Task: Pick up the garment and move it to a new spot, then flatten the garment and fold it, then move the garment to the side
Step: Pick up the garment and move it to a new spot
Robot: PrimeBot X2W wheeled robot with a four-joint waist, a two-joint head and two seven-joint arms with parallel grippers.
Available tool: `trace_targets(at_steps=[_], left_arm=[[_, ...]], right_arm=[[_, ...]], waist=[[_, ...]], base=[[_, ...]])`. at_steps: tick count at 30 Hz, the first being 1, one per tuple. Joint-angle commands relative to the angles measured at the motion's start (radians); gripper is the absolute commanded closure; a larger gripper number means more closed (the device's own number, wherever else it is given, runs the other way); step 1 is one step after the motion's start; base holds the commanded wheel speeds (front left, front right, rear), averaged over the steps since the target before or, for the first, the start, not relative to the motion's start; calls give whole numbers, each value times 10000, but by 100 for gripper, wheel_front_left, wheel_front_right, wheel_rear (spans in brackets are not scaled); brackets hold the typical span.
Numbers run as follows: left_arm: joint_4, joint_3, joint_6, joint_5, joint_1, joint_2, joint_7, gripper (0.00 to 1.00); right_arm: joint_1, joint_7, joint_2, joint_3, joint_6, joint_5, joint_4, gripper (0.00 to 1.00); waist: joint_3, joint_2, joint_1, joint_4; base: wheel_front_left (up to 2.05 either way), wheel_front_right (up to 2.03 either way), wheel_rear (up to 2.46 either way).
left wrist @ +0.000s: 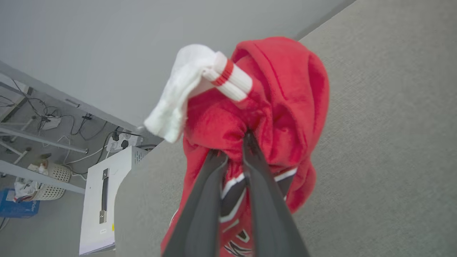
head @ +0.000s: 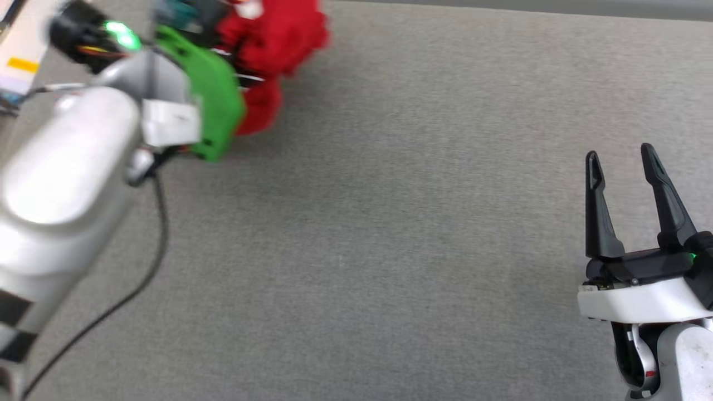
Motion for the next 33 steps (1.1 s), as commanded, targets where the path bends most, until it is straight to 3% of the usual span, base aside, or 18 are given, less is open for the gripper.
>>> trace_targets(at_steps=[1, 12, 20, 25, 29, 33], left_arm=[[-124, -176, -17, 183, -193, -368, -133, 100], [588, -2089, -17, 487, -444, -3157, -1302, 100], [1981, -3477, -17, 723, -287, -4988, -2170, 100], [2344, -3787, -17, 921, 511, -5564, -2125, 100], [2055, -3798, -17, 1796, 1726, -5685, -1273, 100], [1882, -3800, -17, 1909, 2171, -5708, -1133, 100]], right_arm=[[50, -92, 28, -61, -9, 59, -15, 0], [-78, -92, 187, -756, -9, 276, -108, 0], [-85, -92, 192, -1470, -9, 935, -125, 0], [-159, -92, 193, -1582, -9, 1094, -121, 0], [-244, -92, 193, -1521, -9, 1121, -91, 0], [-288, -92, 194, -1519, -9, 1079, -35, 0]], waist=[[-67, -1, 0, -602], [281, -1, 0, -2338], [774, -1, 0, -3051], [1060, -1, 0, -3212], [1193, -1, 0, -3285], [1175, -1, 0, -3201]], base=[[0, 0, 0], [0, 0, 0], [0, 0, 0], [0, 0, 0], [0, 0, 0], [0, 0, 0]])
